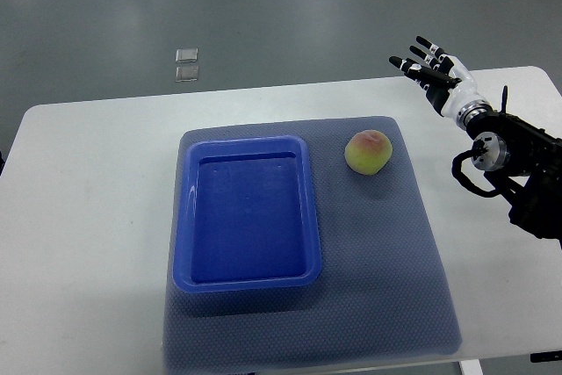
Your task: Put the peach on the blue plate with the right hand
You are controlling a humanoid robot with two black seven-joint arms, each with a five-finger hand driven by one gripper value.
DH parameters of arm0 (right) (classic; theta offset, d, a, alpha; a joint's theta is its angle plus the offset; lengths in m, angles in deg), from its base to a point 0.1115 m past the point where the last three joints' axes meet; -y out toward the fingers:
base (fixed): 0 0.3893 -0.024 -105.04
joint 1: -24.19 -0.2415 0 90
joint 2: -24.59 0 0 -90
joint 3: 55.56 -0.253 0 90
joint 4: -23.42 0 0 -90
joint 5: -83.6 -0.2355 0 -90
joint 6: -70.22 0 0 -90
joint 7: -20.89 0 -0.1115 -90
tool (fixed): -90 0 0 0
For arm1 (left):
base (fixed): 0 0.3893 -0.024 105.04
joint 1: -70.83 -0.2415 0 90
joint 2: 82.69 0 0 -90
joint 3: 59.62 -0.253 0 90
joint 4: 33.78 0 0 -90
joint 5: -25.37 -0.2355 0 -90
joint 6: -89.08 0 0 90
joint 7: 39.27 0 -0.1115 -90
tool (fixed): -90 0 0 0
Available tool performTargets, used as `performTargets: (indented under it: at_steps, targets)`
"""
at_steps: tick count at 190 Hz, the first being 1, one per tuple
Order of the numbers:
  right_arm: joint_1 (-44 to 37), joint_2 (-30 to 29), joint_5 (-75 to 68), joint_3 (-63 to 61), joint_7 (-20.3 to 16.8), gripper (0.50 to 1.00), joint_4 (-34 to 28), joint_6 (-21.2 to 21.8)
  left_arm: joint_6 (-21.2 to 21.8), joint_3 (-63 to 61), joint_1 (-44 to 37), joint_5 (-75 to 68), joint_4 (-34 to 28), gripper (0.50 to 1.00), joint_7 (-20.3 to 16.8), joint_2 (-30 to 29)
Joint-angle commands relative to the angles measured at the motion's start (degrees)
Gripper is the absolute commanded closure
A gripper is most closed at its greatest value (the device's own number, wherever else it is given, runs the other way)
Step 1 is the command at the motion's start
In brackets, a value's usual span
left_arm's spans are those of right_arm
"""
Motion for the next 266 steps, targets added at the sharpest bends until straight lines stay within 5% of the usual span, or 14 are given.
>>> performTargets:
  at_steps: [1, 67, 142, 143, 164, 224, 266]
  targets:
    - [-0.17, 0.15, 1.52, 0.20, 0.00, 0.572, -0.14, 1.03, 0.02, -0.04, 0.00, 0.10, 0.00, 0.500, 0.03, 0.00]
    - [-1.31, 0.41, 10.58, 0.55, -0.09, 0.572, -0.22, 4.11, 0.02, -0.04, 0.00, 0.01, 0.09, 0.500, 0.03, 0.00]
    - [-14.76, 8.85, 24.90, 19.71, 0.26, 0.576, -0.84, 18.43, 0.02, -0.04, 0.00, 0.01, -0.17, 0.500, 0.03, 0.00]
    - [-17.10, 9.46, 27.43, 22.67, 1.30, 0.576, -1.01, 20.96, 0.02, -0.04, 0.00, 0.10, -0.17, 0.500, 0.03, 0.00]
    - [-20.64, 9.81, 35.27, 28.15, 3.42, 0.576, -1.72, 24.15, 0.02, -0.04, 0.00, 0.10, -0.26, 0.500, 0.03, 0.00]
    - [-22.67, 11.84, 61.19, 31.58, 7.73, 0.579, -11.03, 24.41, 0.02, -0.13, 0.00, 0.10, -0.35, 0.500, 0.03, 0.00]
    - [-22.05, 11.66, 70.87, 33.69, 9.75, 0.579, -11.91, 23.18, 0.02, -0.22, 0.00, 0.10, -0.09, 0.500, 0.03, 0.00]
